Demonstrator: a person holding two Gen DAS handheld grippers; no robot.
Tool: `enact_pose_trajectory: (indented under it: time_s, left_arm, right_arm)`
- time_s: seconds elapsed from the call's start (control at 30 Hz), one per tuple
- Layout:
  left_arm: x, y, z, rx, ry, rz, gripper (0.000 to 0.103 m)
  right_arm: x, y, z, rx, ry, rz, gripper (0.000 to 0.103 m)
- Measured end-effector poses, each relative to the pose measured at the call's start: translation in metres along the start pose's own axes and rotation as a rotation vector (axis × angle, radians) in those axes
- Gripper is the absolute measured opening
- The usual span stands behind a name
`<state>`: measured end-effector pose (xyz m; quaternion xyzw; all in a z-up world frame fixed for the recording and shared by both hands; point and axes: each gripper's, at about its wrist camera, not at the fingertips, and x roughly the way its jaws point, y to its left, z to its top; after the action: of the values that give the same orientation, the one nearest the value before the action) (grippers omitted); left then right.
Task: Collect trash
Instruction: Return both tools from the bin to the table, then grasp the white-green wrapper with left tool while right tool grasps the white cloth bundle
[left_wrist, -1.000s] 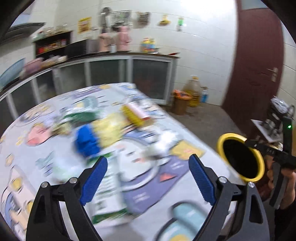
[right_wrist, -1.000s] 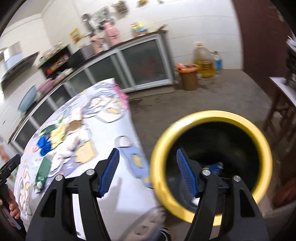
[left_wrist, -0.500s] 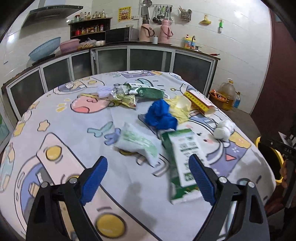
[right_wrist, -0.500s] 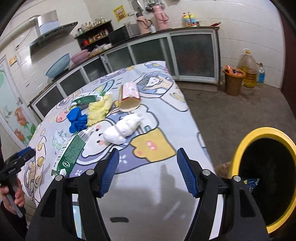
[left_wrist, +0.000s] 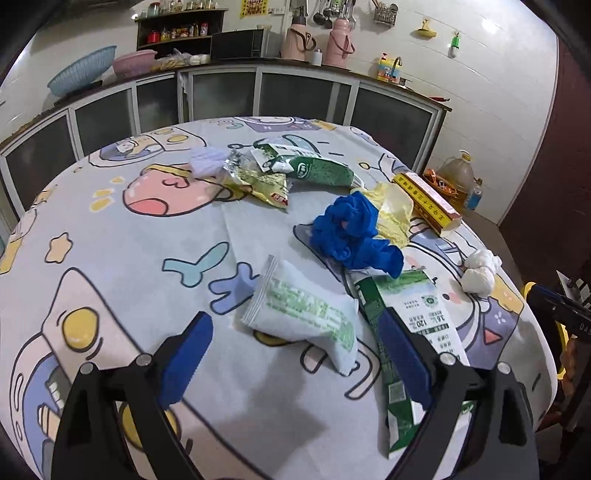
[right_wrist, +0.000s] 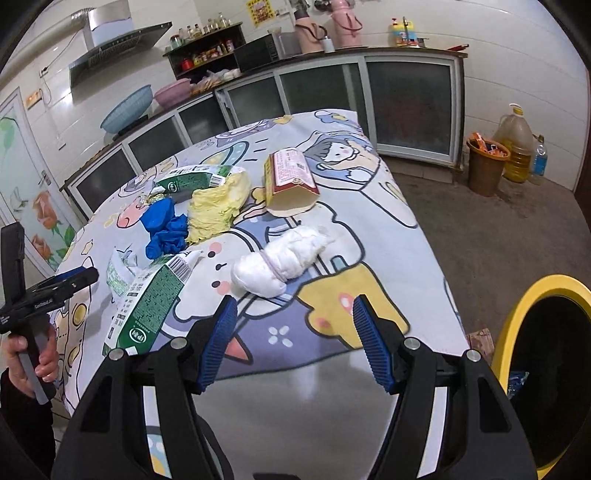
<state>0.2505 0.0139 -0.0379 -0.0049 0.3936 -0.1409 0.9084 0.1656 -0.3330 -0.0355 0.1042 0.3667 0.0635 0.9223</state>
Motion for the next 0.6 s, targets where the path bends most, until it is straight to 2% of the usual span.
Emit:
enact_pose_trajectory:
  time_s: [0.4,0.6]
  left_arm:
    - [0.034,0.004,0.01,-0.044,0.068,-0.079,0.088]
    - [0.046,0.008,0.011,-0.064,0.088,-0.096,0.088]
  right_arm:
    - [0.026,0.025,0.012,-0.061,0.04,0.033,0.063]
    - [0.04,0.023,0.022,-0.04,0.055,-0.014,0.063]
